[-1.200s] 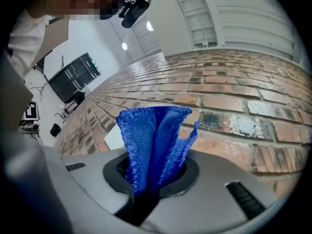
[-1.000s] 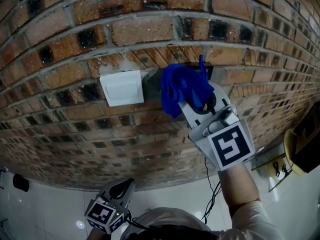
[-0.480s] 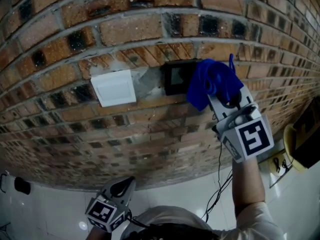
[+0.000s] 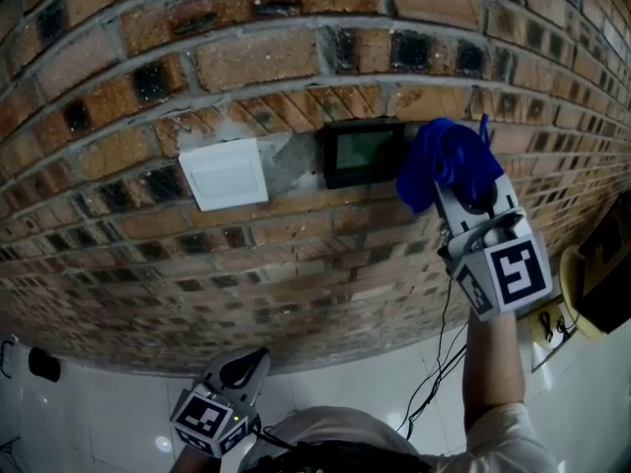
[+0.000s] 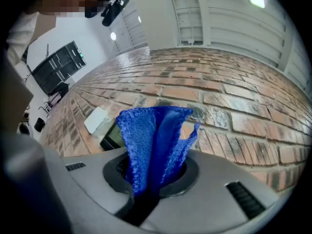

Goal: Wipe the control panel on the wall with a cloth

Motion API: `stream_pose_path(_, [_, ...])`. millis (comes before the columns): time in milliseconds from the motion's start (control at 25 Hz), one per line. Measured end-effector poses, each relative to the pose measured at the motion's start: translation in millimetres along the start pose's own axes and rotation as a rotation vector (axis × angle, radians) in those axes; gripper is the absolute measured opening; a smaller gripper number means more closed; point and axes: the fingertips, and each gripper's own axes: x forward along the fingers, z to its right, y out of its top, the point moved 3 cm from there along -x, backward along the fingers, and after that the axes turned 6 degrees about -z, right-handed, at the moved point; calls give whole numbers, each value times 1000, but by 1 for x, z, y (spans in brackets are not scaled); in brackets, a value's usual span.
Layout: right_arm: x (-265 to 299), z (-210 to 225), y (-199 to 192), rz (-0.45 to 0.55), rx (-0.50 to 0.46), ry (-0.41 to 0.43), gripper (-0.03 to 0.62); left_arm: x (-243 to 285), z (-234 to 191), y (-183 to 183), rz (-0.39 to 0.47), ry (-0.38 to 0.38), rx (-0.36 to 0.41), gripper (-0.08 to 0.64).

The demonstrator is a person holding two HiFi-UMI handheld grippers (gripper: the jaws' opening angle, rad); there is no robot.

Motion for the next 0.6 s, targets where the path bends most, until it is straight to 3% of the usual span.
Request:
stream_pose_path(360, [35,-101,39,61,-42,228,89,-8,-4,-5,1,18,-4,2])
stream_pose_path(600, [43,-97,35,50,6,210,91,-14,-9,-8,9,38,-29,1])
